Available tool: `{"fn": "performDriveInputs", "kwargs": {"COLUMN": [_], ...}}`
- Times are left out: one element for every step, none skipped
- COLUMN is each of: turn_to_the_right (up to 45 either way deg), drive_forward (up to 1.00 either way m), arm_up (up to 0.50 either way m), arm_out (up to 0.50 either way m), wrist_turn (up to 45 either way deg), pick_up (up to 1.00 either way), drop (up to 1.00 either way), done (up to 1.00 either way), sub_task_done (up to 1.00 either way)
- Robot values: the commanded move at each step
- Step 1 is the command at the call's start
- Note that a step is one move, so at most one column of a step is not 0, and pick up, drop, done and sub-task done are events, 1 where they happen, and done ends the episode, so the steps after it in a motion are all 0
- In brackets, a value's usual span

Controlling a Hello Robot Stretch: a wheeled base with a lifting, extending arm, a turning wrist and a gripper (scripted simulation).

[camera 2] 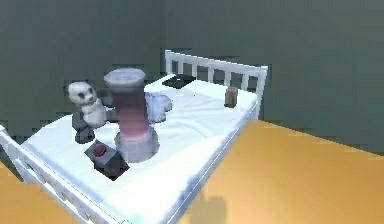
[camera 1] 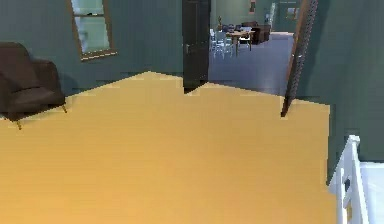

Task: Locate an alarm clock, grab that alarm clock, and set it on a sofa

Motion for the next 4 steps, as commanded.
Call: {"fn": "performDriveInputs", "kwargs": {"turn_to_the_right": [-45.0, -12.0, 0.0, 45.0], "drive_forward": [0.00, 0.00, 0.30, 0.00], "arm_up": [0.00, 0.00, 0.00, 0.00], "arm_out": [0.00, 0.00, 0.00, 0.00], "wrist_turn": [0.0, 0.0, 0.0, 0.0], "pick_up": [0.00, 0.00, 0.00, 0.00], "drop": [0.00, 0.00, 0.00, 0.00], "done": [0.00, 0.00, 0.00, 0.00], "sub_task_done": [0.00, 0.00, 0.00, 0.00]}}
